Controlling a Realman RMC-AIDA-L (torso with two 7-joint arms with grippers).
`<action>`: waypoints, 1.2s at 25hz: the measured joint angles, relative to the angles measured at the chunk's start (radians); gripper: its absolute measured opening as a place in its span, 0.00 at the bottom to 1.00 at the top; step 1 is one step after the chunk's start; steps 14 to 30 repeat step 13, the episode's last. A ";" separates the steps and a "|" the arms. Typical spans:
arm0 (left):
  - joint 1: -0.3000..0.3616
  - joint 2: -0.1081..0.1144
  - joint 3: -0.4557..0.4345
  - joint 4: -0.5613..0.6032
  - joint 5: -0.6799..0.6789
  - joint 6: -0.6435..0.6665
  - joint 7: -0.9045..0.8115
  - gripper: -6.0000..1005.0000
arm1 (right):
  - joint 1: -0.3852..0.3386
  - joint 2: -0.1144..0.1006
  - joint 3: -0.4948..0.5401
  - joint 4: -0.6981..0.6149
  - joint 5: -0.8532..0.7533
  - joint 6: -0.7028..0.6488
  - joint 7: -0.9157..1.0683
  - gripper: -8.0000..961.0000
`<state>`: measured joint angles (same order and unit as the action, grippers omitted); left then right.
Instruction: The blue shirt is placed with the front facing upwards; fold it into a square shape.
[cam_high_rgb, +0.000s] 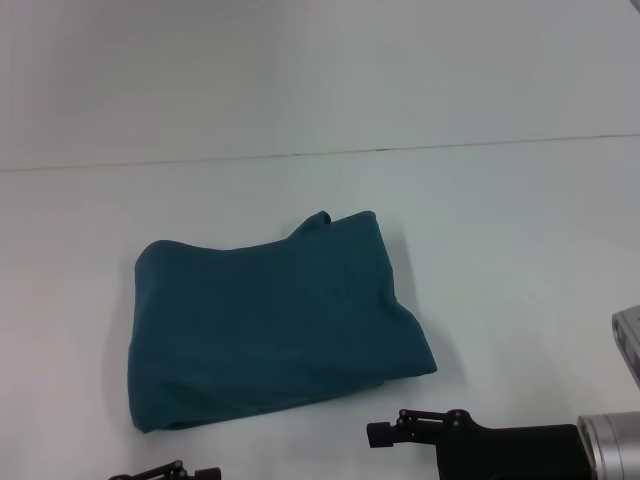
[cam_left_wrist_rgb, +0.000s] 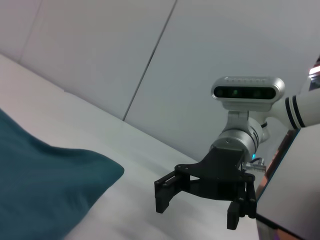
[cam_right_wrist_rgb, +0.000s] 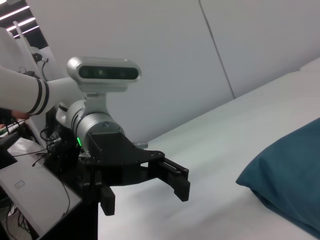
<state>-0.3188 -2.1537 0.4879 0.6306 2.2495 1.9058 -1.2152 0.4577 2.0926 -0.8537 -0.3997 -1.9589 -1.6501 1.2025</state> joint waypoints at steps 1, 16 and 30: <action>0.000 0.000 -0.001 0.000 0.000 -0.002 0.015 0.93 | -0.001 0.000 0.001 0.000 0.000 0.001 0.000 0.95; -0.005 -0.003 -0.007 -0.002 -0.004 -0.009 0.037 0.93 | -0.008 0.000 0.001 0.002 0.002 0.004 0.000 0.95; -0.005 -0.003 -0.007 -0.002 -0.004 -0.009 0.037 0.93 | -0.008 0.000 0.001 0.002 0.002 0.004 0.000 0.95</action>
